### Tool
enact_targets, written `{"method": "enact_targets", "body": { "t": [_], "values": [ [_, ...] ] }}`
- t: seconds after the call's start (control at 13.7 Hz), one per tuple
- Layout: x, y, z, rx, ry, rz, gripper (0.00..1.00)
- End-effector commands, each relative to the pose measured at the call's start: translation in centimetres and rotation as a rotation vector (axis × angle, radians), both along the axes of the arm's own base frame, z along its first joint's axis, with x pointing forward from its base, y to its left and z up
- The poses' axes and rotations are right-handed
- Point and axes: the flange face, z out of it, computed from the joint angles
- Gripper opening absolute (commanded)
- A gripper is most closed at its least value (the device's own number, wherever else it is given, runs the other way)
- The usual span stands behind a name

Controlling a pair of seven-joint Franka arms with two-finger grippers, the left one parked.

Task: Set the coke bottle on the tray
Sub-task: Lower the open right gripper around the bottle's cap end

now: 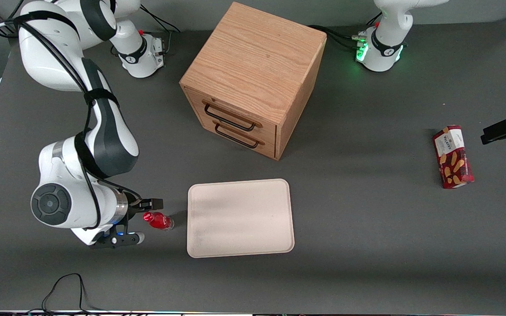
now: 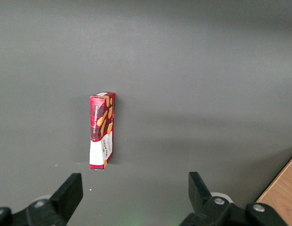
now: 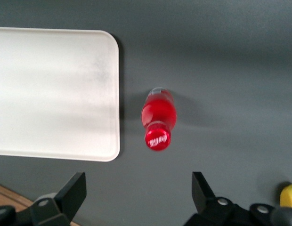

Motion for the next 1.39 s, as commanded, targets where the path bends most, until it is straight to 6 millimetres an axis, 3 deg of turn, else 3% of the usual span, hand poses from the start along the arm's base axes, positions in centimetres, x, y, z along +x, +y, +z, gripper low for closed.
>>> {"method": "enact_targets", "body": {
  "t": [0.0,0.22,0.73,1.32],
  "values": [
    [1.2,-0.2,-1.3,0.013,-0.029,0.023,0.99],
    [1.2,-0.6,-2.3,-0.028,-0.021,0.102,0.99],
    [1.2,-0.6,-5.3,-0.043,0.018,0.109,0.95],
    [1.3,-0.5,-6.0,-0.056,0.016,0.116,0.91]
  ]
}}
